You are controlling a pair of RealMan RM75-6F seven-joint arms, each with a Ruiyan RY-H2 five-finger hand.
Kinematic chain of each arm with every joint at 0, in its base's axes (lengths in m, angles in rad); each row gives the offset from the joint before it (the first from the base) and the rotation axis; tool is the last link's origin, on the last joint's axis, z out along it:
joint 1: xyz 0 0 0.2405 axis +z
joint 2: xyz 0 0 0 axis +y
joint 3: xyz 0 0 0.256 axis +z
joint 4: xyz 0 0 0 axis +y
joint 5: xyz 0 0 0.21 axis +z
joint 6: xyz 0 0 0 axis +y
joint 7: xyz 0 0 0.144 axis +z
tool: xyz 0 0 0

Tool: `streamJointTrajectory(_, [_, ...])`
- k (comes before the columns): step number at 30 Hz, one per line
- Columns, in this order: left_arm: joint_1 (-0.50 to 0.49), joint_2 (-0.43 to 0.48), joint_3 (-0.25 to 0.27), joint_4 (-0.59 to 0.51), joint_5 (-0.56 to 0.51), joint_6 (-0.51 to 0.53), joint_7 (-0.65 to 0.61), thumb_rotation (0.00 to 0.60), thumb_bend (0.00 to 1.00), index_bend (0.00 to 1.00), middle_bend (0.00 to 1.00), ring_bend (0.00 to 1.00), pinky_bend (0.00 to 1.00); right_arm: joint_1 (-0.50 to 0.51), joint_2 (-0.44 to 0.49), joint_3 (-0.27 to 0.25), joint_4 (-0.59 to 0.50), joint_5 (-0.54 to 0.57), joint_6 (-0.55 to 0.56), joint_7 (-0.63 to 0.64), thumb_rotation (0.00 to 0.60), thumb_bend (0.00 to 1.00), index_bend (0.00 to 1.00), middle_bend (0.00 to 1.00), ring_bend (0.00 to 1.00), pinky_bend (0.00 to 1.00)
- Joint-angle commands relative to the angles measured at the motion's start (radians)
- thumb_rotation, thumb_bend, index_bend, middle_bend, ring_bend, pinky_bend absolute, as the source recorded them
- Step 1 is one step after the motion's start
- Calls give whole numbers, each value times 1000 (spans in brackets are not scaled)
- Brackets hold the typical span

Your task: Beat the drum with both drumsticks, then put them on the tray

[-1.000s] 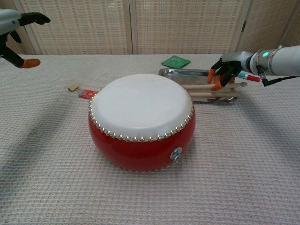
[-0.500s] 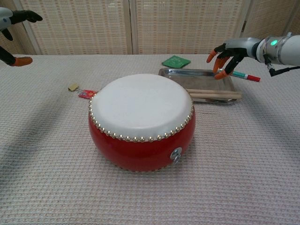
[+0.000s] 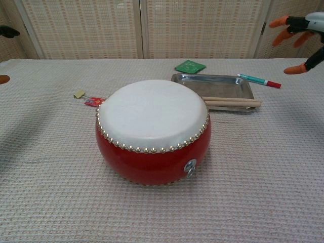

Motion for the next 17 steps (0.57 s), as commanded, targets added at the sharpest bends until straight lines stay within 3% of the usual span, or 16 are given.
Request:
streamJointTrajectory(1, [52,-3,28,14,60,51,-61,600,341,0,47,24,250,-187,119,-73,-184,10,209,-128,600,156,0,94,1,145])
streamJointTrajectory(10, [164,-22,91,6,182,181,-97,600,342,0,47,23,228,-402,102,-159,-242,-82,491,-127,600,156,0,44,0,81])
streamJointTrajectory(17, [217,-24,126,-35,252,225,-79,600,340,0,46,23,226,-494,93,-190,-288,-112,581,-148,600,156,0,44,0,77])
